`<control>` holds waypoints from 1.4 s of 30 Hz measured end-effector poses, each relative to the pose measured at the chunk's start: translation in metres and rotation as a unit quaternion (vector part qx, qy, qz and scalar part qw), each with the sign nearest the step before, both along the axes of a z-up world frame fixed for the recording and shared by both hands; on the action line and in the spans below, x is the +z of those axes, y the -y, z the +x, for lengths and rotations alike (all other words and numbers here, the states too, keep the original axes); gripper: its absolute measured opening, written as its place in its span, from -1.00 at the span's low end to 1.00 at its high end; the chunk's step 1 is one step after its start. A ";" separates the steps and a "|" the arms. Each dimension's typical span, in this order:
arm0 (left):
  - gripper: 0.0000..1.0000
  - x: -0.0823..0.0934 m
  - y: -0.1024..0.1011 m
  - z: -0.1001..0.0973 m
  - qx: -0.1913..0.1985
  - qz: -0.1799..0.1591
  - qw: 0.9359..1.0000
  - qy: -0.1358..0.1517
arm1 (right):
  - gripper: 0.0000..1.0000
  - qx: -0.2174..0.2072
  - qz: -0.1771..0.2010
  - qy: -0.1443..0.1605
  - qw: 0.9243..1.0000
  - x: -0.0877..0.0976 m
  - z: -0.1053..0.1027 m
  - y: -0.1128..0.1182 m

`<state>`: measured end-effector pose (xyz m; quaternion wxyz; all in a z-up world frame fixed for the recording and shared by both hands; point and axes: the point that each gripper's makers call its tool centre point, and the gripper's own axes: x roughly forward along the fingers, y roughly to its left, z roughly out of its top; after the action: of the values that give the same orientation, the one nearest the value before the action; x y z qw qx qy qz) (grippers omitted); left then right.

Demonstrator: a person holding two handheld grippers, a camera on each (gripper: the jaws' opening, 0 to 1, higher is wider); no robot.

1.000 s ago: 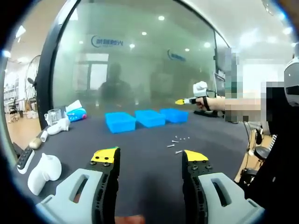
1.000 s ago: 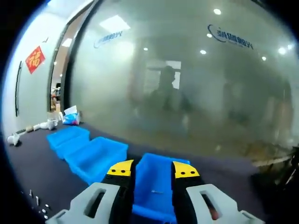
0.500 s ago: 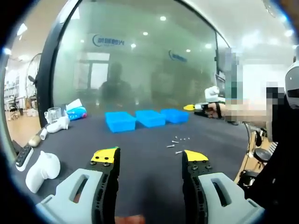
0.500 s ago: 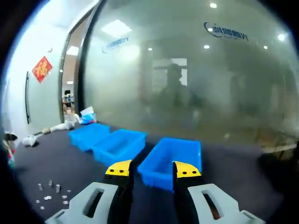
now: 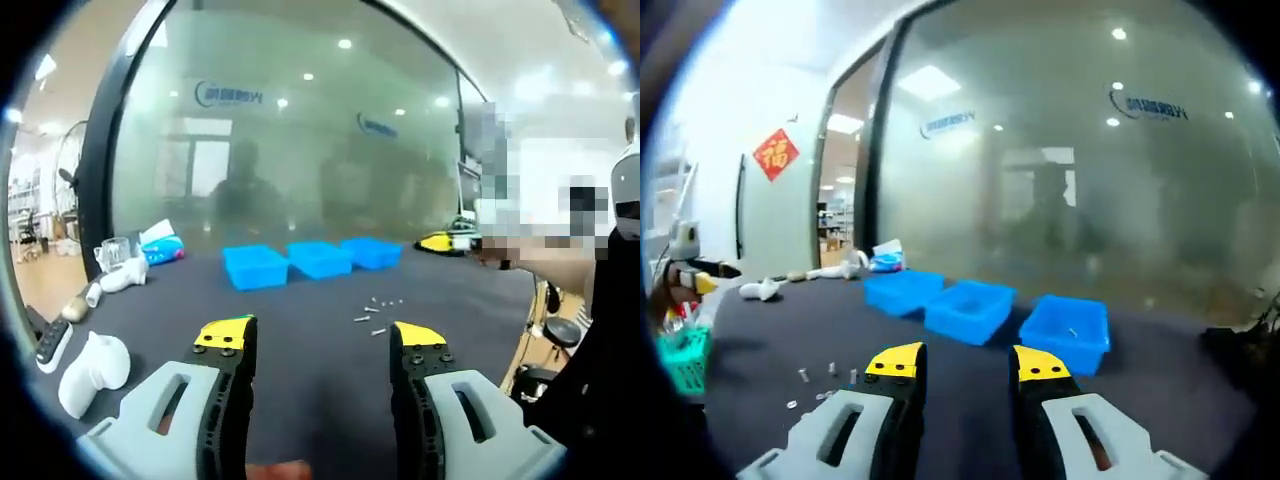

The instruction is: Sort the screws, nuts, and washers into the corresponding bins

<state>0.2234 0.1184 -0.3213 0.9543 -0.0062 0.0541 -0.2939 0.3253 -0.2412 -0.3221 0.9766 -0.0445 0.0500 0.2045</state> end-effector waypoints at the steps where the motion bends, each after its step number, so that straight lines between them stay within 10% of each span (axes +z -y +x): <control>1: 0.04 -0.001 0.000 0.000 0.000 0.000 1.000 -0.001 | -0.41 0.000 0.001 0.002 1.000 0.000 -0.007 0.000; 15: 0.04 0.002 -0.001 -0.002 0.000 0.000 1.000 0.003 | -0.41 0.029 0.030 -0.010 0.999 -0.015 -0.077 -0.008; 42: 0.04 -0.015 0.000 -0.008 -0.019 0.035 0.999 -0.016 | -0.42 0.197 -0.092 -0.107 0.970 -0.038 -0.068 -0.079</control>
<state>0.2158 0.1189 -0.3359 0.9471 0.0234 0.0799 -0.3100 0.2577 -0.1618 -0.3603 0.8978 -0.1213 0.1634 0.3907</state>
